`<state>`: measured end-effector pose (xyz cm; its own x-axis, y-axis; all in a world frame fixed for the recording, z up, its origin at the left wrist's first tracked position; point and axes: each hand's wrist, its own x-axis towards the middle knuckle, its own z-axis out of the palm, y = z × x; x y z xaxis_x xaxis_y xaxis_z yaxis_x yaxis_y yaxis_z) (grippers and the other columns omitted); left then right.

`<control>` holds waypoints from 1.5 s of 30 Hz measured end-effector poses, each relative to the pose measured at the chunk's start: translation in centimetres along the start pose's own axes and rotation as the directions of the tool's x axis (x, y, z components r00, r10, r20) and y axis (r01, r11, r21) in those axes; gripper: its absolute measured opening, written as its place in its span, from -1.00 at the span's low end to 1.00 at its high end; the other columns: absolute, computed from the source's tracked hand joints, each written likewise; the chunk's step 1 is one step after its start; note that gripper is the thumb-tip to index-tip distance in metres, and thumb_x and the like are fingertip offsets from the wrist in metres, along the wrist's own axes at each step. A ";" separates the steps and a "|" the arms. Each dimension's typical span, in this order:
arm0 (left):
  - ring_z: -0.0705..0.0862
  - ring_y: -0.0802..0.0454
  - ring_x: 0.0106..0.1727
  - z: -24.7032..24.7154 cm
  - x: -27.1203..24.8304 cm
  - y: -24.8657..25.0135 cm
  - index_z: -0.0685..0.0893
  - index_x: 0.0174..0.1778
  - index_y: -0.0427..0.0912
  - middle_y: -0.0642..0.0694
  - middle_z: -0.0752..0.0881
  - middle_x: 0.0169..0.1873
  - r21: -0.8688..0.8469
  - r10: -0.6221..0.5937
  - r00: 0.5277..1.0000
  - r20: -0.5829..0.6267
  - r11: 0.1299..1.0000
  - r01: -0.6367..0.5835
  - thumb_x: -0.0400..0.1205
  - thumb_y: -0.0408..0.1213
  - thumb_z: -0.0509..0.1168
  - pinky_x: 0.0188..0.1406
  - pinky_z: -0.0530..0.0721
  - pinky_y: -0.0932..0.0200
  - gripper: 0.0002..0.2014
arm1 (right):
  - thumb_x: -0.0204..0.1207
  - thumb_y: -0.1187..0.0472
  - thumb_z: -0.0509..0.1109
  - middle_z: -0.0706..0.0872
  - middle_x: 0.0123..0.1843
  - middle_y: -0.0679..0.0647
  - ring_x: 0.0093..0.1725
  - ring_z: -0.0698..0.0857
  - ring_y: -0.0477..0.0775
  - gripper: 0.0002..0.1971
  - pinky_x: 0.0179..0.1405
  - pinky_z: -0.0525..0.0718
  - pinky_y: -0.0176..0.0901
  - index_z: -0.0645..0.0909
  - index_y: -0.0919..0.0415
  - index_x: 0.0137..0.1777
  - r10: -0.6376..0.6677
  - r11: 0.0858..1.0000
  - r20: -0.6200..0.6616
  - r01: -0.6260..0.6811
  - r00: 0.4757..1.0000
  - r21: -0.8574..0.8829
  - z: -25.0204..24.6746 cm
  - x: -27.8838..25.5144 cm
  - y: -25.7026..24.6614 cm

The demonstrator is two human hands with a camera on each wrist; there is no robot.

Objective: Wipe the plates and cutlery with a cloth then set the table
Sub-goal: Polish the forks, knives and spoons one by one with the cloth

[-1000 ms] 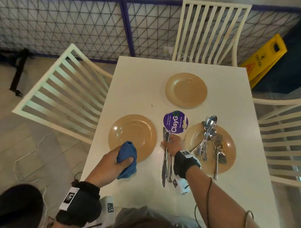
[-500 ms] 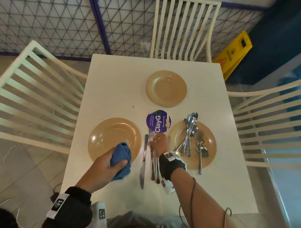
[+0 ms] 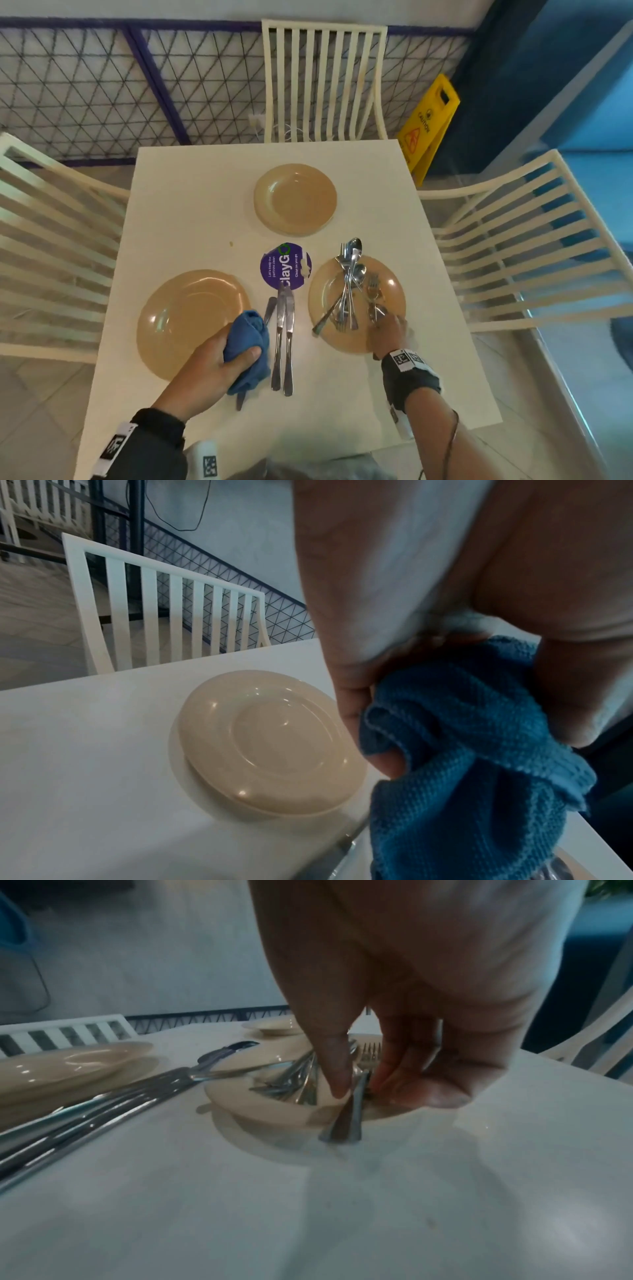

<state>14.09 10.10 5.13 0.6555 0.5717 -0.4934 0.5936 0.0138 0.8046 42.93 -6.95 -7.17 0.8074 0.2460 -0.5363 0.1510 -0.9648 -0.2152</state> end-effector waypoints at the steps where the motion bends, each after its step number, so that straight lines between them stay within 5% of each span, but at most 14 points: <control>1: 0.74 0.17 0.25 0.6 0.1 0.4 0.58 0.42 0.10 0.12 0.79 0.20 -0.007 -0.001 1.000 0.009 1.000 0.001 0.65 -0.05 0.42 0.28 0.67 0.13 -0.60 | 0.49 0.06 0.24 0.77 0.04 0.05 -0.18 0.81 0.17 -0.64 -0.10 0.84 0.04 0.71 -0.04 0.24 -0.020 1.000 0.000 0.020 1.000 -0.014 -0.6 -0.6 -0.4; 7: 0.76 0.14 0.26 4.0 0.3 2.9 0.58 0.41 0.11 0.09 0.80 0.20 -0.063 -0.048 0.998 0.033 0.997 0.050 0.69 -0.13 0.41 0.36 0.69 0.00 -0.64 | 0.62 0.22 0.30 0.64 0.34 0.14 0.24 0.69 0.26 -0.70 0.17 0.65 0.05 0.62 0.14 0.34 -0.086 0.995 0.040 0.088 0.996 -0.056 -3.0 -1.4 -0.8; 13: 0.78 0.10 0.24 7.1 0.4 4.9 0.58 0.41 0.10 0.05 0.81 0.19 -0.075 -0.060 0.997 0.051 0.995 0.064 0.70 -0.15 0.39 0.28 0.73 0.03 -0.65 | 0.61 0.24 0.29 0.77 0.15 0.18 0.14 0.75 0.28 -0.77 0.03 0.69 -0.03 0.73 0.17 0.16 -0.102 0.995 0.131 0.102 0.986 0.007 -4.0 -0.7 0.0; 18: 0.73 0.06 0.32 9.2 0.6 6.1 0.45 0.58 0.10 0.04 0.76 0.28 -0.083 -0.046 0.999 0.028 0.995 0.048 0.71 -0.16 0.39 0.37 0.71 -0.05 -0.50 | 0.65 0.24 0.29 0.79 0.17 0.23 0.15 0.77 0.28 -0.76 -0.03 0.64 -0.11 0.68 0.29 0.21 -0.108 0.993 0.208 0.095 0.972 0.070 -5.4 -1.0 0.8; 23: 0.71 0.05 0.35 11.2 2.1 7.5 0.52 0.49 0.12 0.02 0.73 0.31 -0.154 -0.048 0.999 0.015 0.987 0.050 0.69 -0.16 0.42 0.44 0.66 -0.15 -0.55 | 0.67 0.26 0.19 0.71 0.07 0.22 0.05 0.75 0.27 -0.77 -0.02 0.73 -0.02 0.62 0.25 0.19 -0.232 0.971 0.161 0.219 0.959 0.093 -7.8 -2.7 2.2; 27: 0.75 -0.09 0.31 12.9 4.5 8.9 0.59 0.43 0.14 -0.11 0.74 0.30 -0.352 -0.102 0.994 -0.026 0.932 0.086 0.49 0.09 0.51 0.34 0.72 -0.21 -0.43 | 0.64 0.24 0.30 0.75 -0.25 0.11 -0.35 0.78 0.02 -0.91 -0.44 0.65 -0.38 0.64 0.13 -0.01 -0.384 0.866 0.149 0.299 0.911 0.401 -10.6 -4.3 2.9; 31: 0.77 -0.23 0.31 15.5 6.8 11.4 0.62 0.46 -0.13 -0.27 0.77 0.29 -0.672 -0.146 0.989 -0.030 0.735 0.088 0.58 -0.11 0.47 0.11 0.78 -0.15 -0.48 | 0.64 0.26 0.42 0.74 -0.30 -0.03 -0.31 0.67 -0.14 -0.91 -0.26 0.59 -0.36 0.74 0.21 -0.07 -0.551 0.623 0.148 0.286 0.822 0.729 -13.7 -6.7 2.6; 33: 0.80 -0.22 0.24 17.0 6.9 13.1 0.65 0.42 -0.21 -0.31 0.80 0.23 -0.692 -0.125 0.992 -0.014 0.718 0.081 0.63 -0.11 0.42 -0.02 0.78 -0.08 -0.55 | 0.67 0.30 0.37 0.76 -0.30 -0.01 -0.35 0.66 -0.22 -0.84 -0.26 0.57 -0.41 0.74 0.34 -0.08 -0.629 0.550 0.158 0.292 0.761 0.782 -14.6 -7.6 2.5; 36: 0.86 -0.15 0.01 18.6 7.1 15.0 0.71 0.29 -0.22 -0.23 0.87 0.03 -0.592 -0.125 0.988 -0.090 0.804 0.048 0.72 -0.16 0.37 -0.20 0.77 0.02 -0.71 | 0.68 0.35 0.32 0.73 -0.35 -0.01 -0.40 0.62 -0.19 -0.77 -0.23 0.57 -0.29 0.70 0.45 -0.17 -0.667 0.550 0.161 0.334 0.728 0.766 -15.1 -8.2 2.7; 40: 0.85 -0.27 0.00 17.6 8.6 16.7 0.78 0.14 -0.27 -0.27 0.87 -0.05 -0.541 -0.135 0.946 -0.294 0.839 -0.049 0.63 -0.17 0.47 0.11 0.81 -0.24 -0.74 | 0.71 0.27 0.33 0.75 -0.38 -0.14 -0.36 0.63 -0.28 -0.75 -0.21 0.54 -0.45 0.80 0.34 -0.08 -0.670 0.582 0.185 0.355 0.719 0.732 -15.5 -8.9 4.2; 42: 0.84 -0.27 -0.07 17.9 8.4 17.8 0.76 0.15 -0.31 -0.29 0.87 -0.09 -0.577 -0.111 0.953 -0.283 0.813 -0.077 0.68 -0.23 0.43 0.05 0.79 -0.21 -0.77 | 0.72 0.27 0.32 0.77 -0.33 -0.09 -0.31 0.66 -0.24 -0.74 -0.17 0.56 -0.41 0.81 0.30 -0.10 -0.669 0.569 0.163 0.359 0.725 0.740 -16.3 -8.5 4.4; 45: 0.85 -0.27 0.10 20.3 7.0 18.5 0.73 0.27 -0.23 -0.27 0.86 0.07 -0.590 -0.060 0.978 -0.197 0.804 -0.070 0.71 -0.24 0.39 0.13 0.79 -0.25 -0.75 | 0.70 0.30 0.32 0.72 -0.29 0.13 -0.25 0.65 -0.02 -0.73 -0.09 0.61 -0.16 0.77 0.35 -0.18 -0.672 0.539 0.114 0.378 0.732 0.753 -17.8 -7.6 3.9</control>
<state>39.13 -2.26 9.84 0.5136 0.7206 -0.4659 0.1560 0.4555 0.8765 47.49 -14.23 10.60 0.4242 0.8388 -0.3411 -0.0428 -0.3577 -0.9329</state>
